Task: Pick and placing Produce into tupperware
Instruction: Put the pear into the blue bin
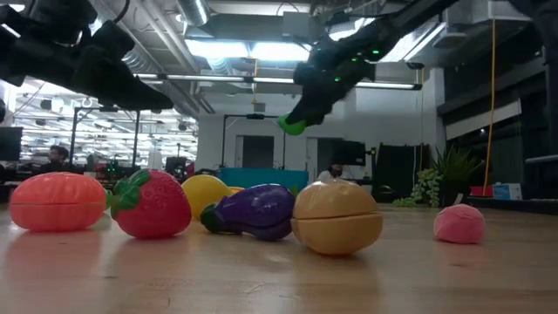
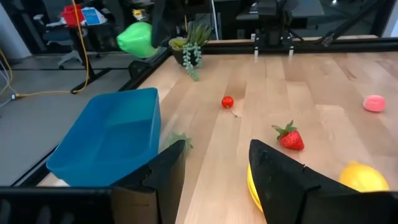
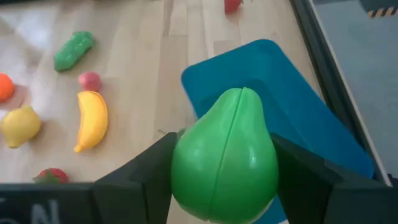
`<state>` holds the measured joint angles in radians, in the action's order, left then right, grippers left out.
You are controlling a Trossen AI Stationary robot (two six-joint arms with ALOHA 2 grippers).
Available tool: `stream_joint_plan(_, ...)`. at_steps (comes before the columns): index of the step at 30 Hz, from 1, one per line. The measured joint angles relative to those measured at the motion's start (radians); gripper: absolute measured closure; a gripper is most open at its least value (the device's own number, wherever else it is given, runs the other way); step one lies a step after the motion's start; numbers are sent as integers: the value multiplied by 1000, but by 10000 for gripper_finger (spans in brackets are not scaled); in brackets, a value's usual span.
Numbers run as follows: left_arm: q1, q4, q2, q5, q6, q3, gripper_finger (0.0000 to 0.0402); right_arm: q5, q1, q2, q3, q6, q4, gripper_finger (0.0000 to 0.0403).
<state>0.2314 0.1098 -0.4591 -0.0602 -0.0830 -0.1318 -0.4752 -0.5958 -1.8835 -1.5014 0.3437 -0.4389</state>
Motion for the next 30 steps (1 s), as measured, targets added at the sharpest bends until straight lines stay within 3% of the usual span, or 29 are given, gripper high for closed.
stream_joint_plan(10,0,-10,0,0,0,0,231,1,-47,-221,-369,107,-334,179)
stream_joint_plan(16,0,-12,0,0,0,0,231,0,-69,-330,-515,112,-401,179)
stream_joint_plan(30,0,-17,0,0,0,0,231,-25,-93,-480,-605,111,-421,179)
